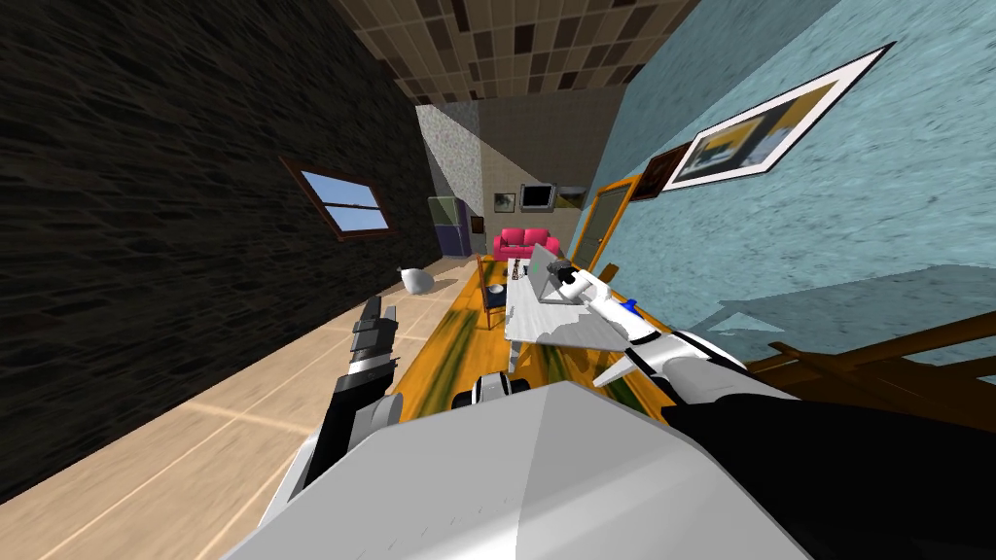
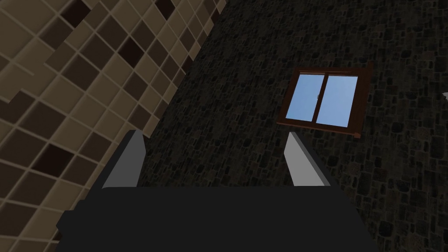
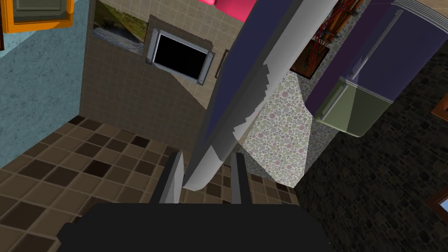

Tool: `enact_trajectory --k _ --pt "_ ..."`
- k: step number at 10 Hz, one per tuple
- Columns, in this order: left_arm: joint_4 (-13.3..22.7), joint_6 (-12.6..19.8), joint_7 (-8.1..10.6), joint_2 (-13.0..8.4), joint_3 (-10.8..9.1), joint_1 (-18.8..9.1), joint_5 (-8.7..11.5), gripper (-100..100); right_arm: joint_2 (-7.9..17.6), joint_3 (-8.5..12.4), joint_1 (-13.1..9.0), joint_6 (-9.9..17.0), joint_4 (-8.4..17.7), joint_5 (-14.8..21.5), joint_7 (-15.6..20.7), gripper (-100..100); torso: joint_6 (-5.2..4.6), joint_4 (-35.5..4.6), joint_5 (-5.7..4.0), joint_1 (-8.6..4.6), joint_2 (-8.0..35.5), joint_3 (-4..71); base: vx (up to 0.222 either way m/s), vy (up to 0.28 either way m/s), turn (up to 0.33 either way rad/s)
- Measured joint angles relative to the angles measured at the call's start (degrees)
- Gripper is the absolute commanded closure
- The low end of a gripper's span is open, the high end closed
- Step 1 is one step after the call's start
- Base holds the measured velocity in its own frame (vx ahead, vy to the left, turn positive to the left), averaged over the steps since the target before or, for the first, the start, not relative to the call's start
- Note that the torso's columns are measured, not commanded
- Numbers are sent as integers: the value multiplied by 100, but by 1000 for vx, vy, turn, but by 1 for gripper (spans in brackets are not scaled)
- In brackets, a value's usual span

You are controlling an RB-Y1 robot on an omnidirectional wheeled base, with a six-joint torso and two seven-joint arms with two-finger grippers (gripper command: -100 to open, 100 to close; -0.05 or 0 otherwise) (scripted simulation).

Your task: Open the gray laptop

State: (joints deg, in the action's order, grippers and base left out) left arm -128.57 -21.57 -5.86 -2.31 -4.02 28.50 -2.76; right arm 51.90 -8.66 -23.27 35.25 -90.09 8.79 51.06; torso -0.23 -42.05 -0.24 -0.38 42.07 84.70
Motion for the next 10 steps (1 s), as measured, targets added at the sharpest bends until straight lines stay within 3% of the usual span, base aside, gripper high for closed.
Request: enact_trajectory --k 2,8,10 --pt "0 0 0 0 0 0 0 0 -78 59 -19 -69 62 -63 -131 100 9 -10 15 23 3 -2 -18 -55 -25" --pt "0 0 0 0 0 0 0 0 -669 435 27 -922 740 -20 -764 100 19 27 -11 5 -17 10 -13 -85 -40" --pt "0 0 0 0 0 0 0 0 -824 547 111 -1087 813 -18 -954 100 35 30 -3 28 -27 18 -9 -53 -36"
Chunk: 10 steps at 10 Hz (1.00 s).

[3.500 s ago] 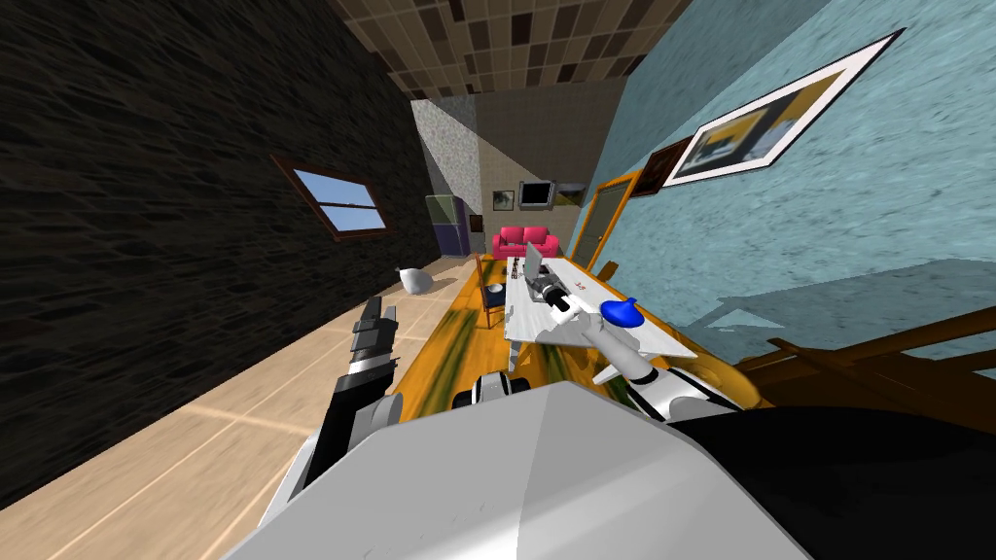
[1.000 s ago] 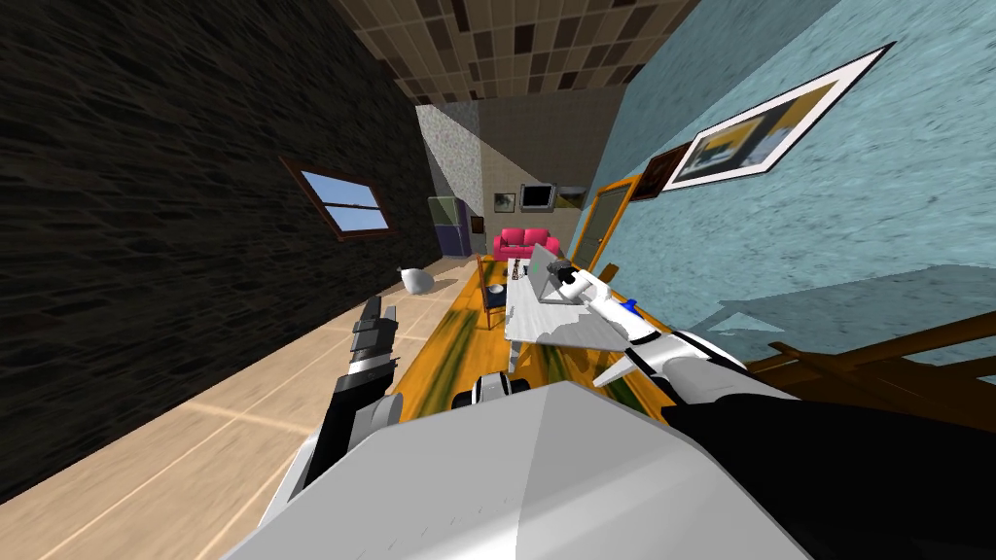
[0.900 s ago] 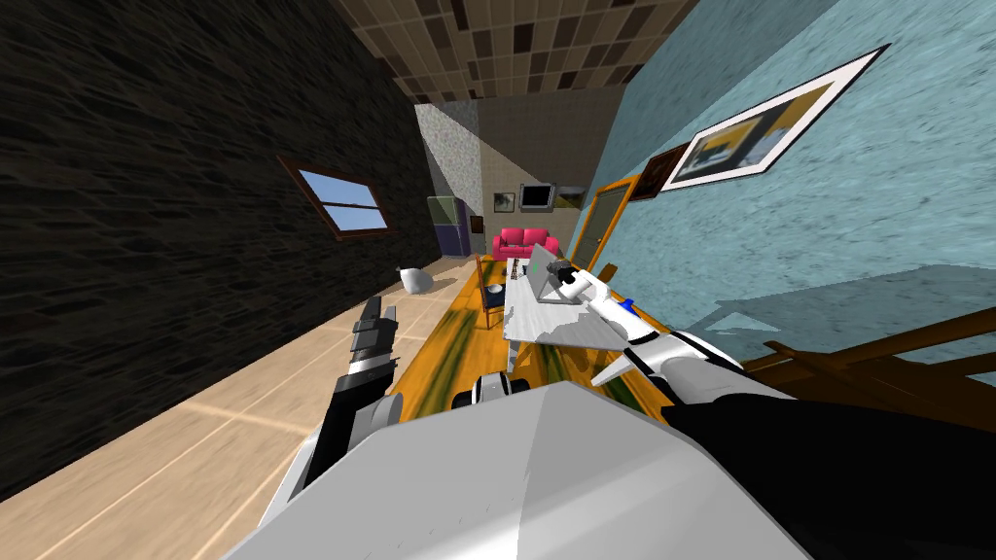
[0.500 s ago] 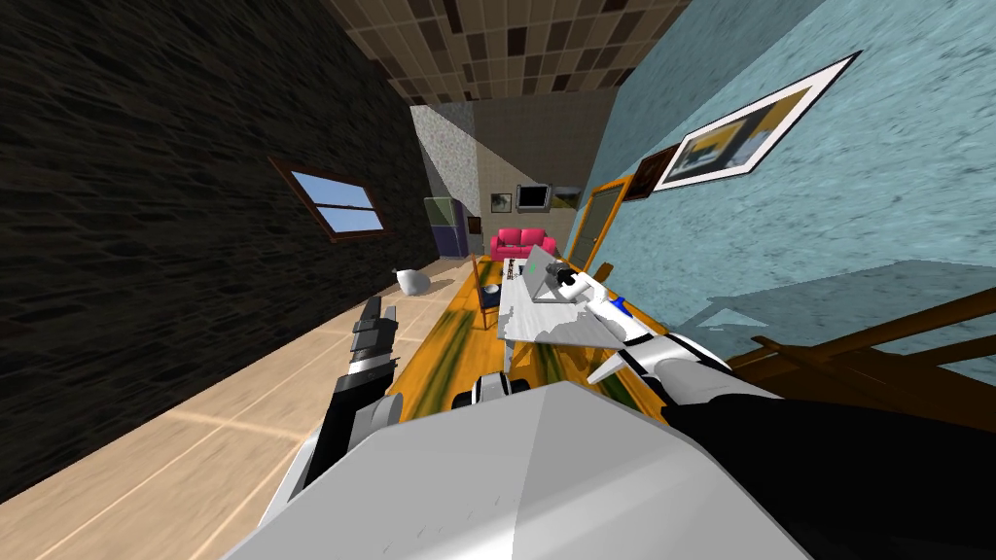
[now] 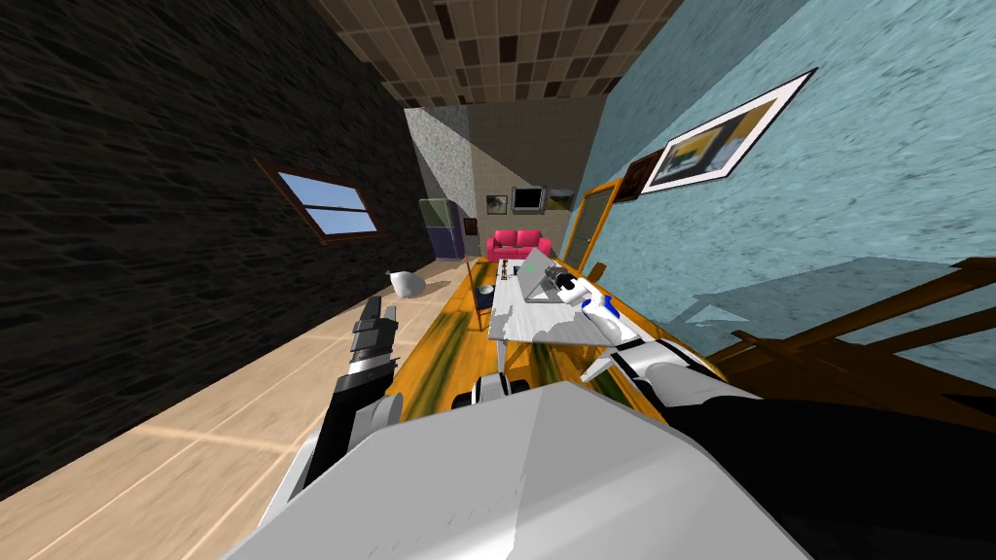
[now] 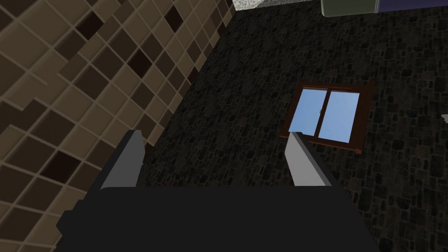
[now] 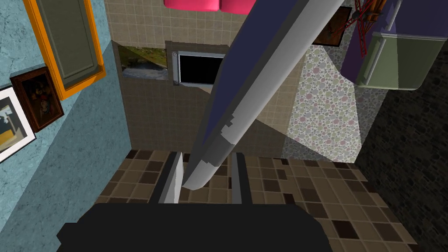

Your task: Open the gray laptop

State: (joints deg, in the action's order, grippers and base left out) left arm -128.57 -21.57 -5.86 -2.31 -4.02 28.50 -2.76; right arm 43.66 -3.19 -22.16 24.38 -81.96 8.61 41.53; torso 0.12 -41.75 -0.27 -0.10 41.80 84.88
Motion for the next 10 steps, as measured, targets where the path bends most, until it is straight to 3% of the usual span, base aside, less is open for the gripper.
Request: enact_trajectory --k 3,6,9,10 --pt "0 0 0 0 0 0 0 0 -166 94 -6 -276 298 -64 -228 100 13 -3 6 7 -6 4 -10 -54 -28" --pt "0 0 0 0 0 0 0 0 -276 237 93 -527 390 -72 -387 100 -3 -18 16 11 11 -7 12 -37 -42" --pt "0 0 0 0 0 0 0 0 -634 391 135 -1051 829 -69 -656 100 12 3 -7 -18 -18 10 25 -65 -46" --pt "0 0 0 0 0 0 0 0 -727 456 202 -1182 865 -36 -710 100 21 5 -1 3 -19 12 25 -48 -36"
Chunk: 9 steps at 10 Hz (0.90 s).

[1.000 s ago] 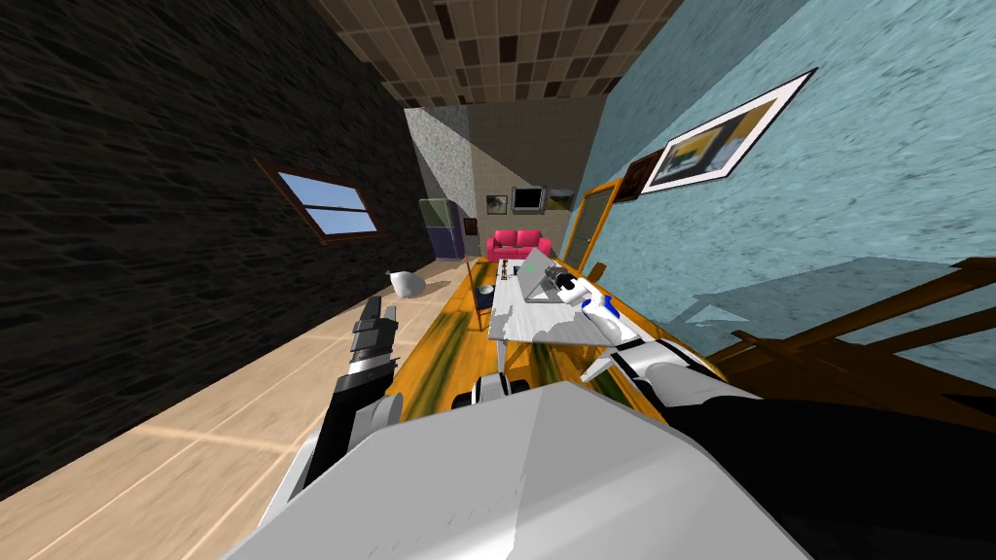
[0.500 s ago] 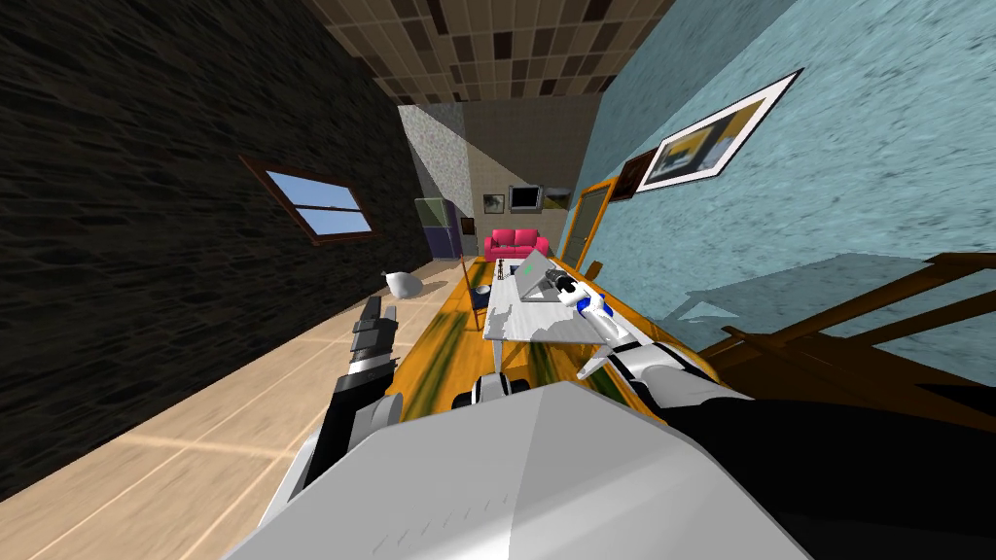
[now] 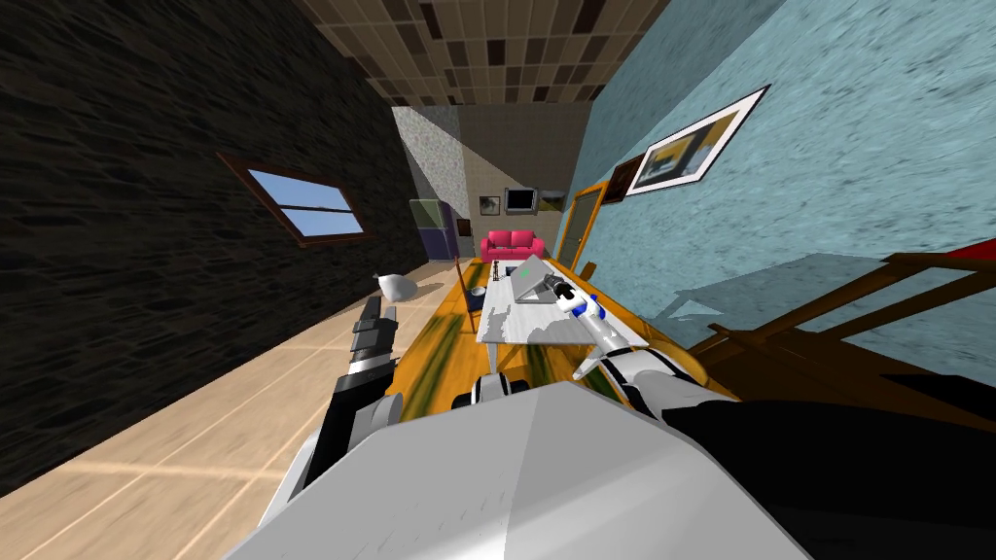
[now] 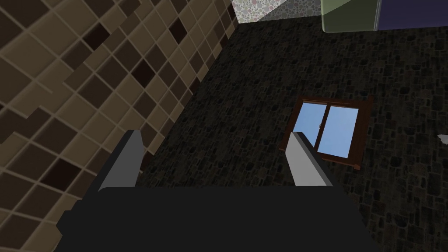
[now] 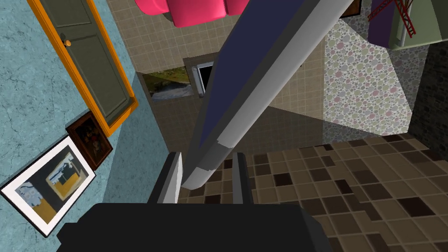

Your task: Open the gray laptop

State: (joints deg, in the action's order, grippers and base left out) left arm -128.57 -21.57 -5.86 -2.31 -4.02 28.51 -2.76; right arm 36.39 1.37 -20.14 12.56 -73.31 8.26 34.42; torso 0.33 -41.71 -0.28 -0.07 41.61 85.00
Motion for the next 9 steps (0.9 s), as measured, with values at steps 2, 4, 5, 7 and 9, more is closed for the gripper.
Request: enact_trajectory --k 2,4,5,7,9 --pt "0 0 0 0 0 0 0 0 -182 125 145 -315 132 -10 -151 100 9 10 -2 15 -2 0 29 -47 -43" --pt "0 0 0 0 0 0 0 0 -249 152 236 -528 256 -76 -285 100 19 -1 6 24 1 -1 13 -32 -22" --pt "0 0 0 1 1 0 0 0 -280 158 247 -621 346 -94 -338 100 24 -5 10 27 1 -2 17 -39 -39" --pt "0 0 0 0 0 0 0 0 -542 289 263 -971 635 -36 -443 100 30 8 -4 18 -9 4 32 -60 -52" --pt "0 0 0 0 0 0 0 0 -698 324 289 -1228 869 -68 -609 -100 35 0 3 23 -14 7 -8 -33 12"
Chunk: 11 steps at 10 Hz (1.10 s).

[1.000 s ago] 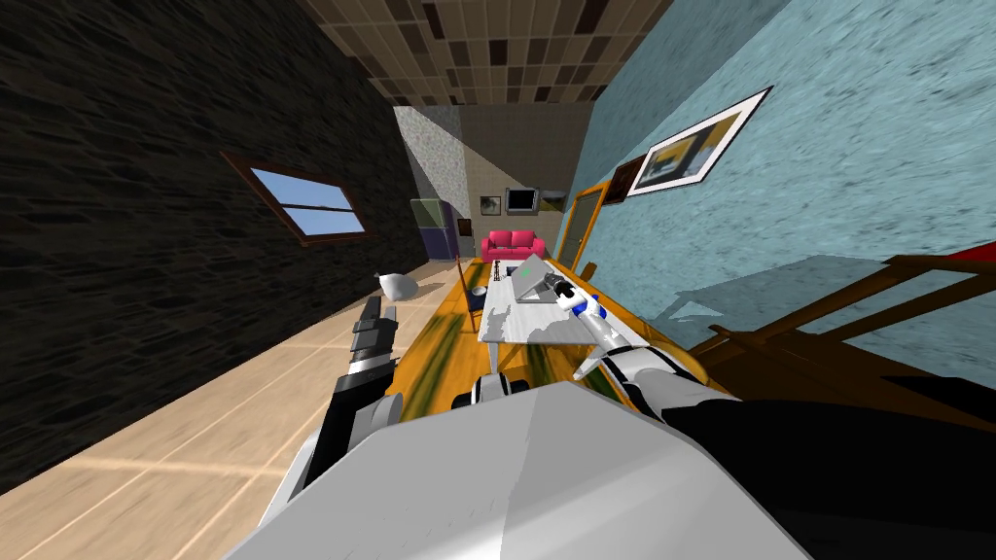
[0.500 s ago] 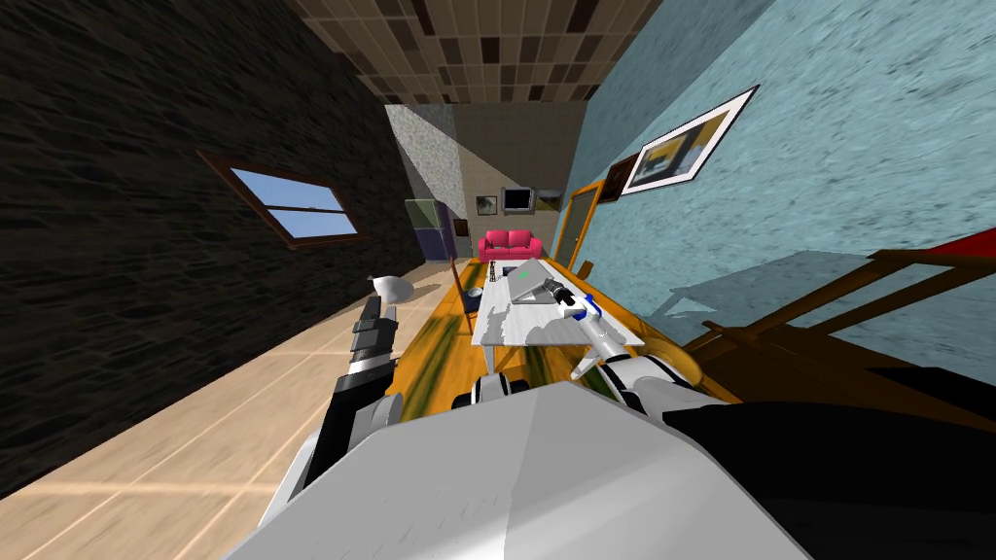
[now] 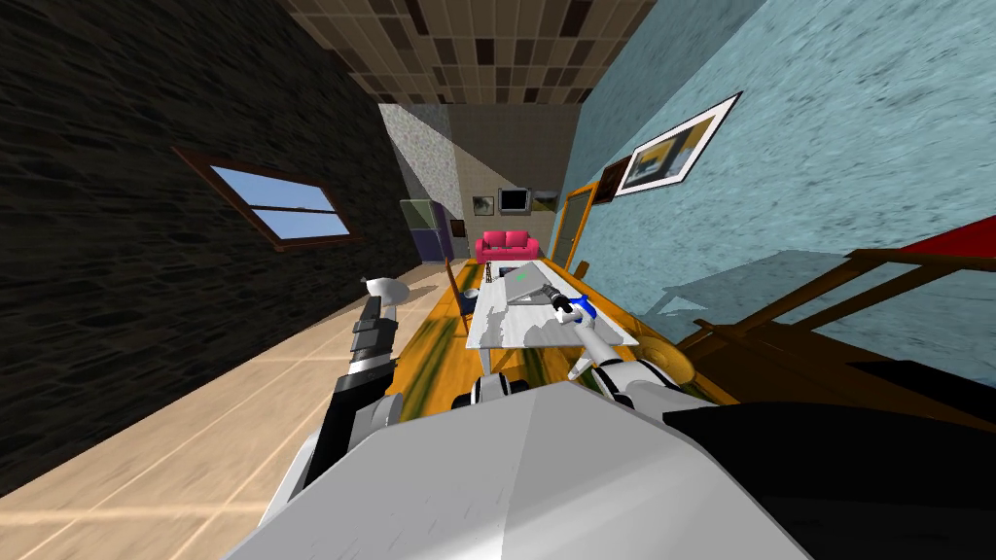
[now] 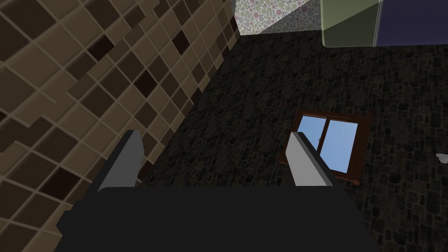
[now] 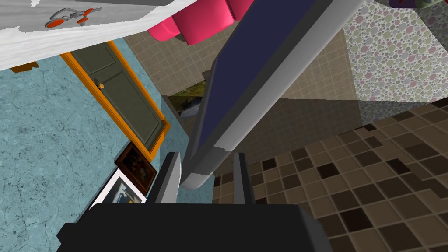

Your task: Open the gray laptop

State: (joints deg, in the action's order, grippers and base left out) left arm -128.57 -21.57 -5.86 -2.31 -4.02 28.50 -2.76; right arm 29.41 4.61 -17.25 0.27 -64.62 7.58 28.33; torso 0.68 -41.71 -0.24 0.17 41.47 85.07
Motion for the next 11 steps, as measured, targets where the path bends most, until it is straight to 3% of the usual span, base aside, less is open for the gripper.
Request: enact_trajectory --k 2,9,10,11 --pt "0 0 0 0 1 -1 0 0 98 -34 -128 177 -33 -61 -22 -100 -58 -53 26 -5 77 -47 -53 -18 50" --pt "0 0 0 0 0 -1 0 0 410 -138 -436 864 -280 -259 -98 -100 -70 -65 30 -14 90 -55 -39 -10 30" --pt "0 0 0 0 0 0 0 0 412 -140 -438 890 -286 -262 -100 0 -71 -62 29 -12 82 -51 0 0 0" --pt "0 0 0 0 0 0 0 0 409 -142 -434 889 -282 -262 -101 0 -69 -60 30 -10 77 -48 0 0 0"
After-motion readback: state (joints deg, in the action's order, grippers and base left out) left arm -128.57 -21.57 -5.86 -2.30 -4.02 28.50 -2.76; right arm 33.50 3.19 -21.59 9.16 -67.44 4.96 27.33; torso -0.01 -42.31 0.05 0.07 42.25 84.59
